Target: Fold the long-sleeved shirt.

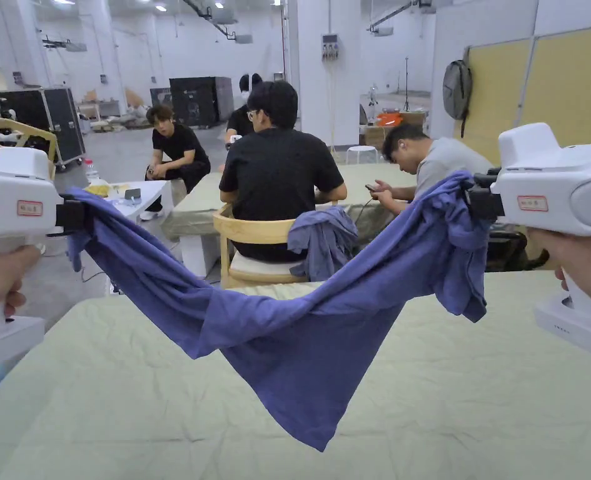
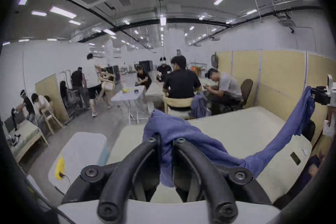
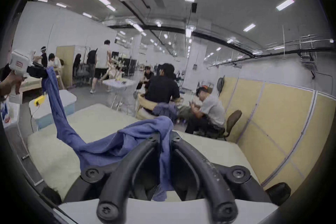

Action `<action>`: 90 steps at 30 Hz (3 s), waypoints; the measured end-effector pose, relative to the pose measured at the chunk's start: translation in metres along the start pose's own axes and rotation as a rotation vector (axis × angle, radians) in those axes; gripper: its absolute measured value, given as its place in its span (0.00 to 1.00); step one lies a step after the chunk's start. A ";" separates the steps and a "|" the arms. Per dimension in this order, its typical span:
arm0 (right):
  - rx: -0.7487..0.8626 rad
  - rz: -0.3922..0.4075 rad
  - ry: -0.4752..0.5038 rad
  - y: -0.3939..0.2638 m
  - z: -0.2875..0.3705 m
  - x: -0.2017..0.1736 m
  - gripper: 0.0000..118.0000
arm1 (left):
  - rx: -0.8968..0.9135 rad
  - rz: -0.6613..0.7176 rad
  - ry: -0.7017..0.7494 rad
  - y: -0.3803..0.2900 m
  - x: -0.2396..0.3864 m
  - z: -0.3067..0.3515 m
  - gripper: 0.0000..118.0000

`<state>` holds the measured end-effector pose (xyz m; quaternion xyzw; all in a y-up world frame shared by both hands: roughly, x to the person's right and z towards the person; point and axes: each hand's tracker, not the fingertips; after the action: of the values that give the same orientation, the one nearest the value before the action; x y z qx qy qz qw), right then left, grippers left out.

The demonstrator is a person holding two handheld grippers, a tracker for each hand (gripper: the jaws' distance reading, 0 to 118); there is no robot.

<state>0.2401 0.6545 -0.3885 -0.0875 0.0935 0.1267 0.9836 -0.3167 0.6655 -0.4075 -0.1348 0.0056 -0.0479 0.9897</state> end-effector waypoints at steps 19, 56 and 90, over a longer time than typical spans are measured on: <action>0.081 -0.146 -0.113 0.150 -0.005 0.043 0.10 | 0.169 0.082 0.040 0.136 0.016 0.015 0.08; -0.191 -0.125 -0.093 -0.006 -0.322 0.054 0.10 | -0.009 0.041 0.023 0.029 0.051 -0.305 0.08; -0.571 -0.156 0.109 -0.336 -0.141 -0.021 0.10 | -0.458 0.124 -0.108 -0.292 0.039 -0.128 0.08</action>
<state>0.2867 0.3018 -0.4711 -0.3739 0.1000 0.0669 0.9196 -0.3077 0.3473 -0.4528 -0.3576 -0.0285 0.0229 0.9332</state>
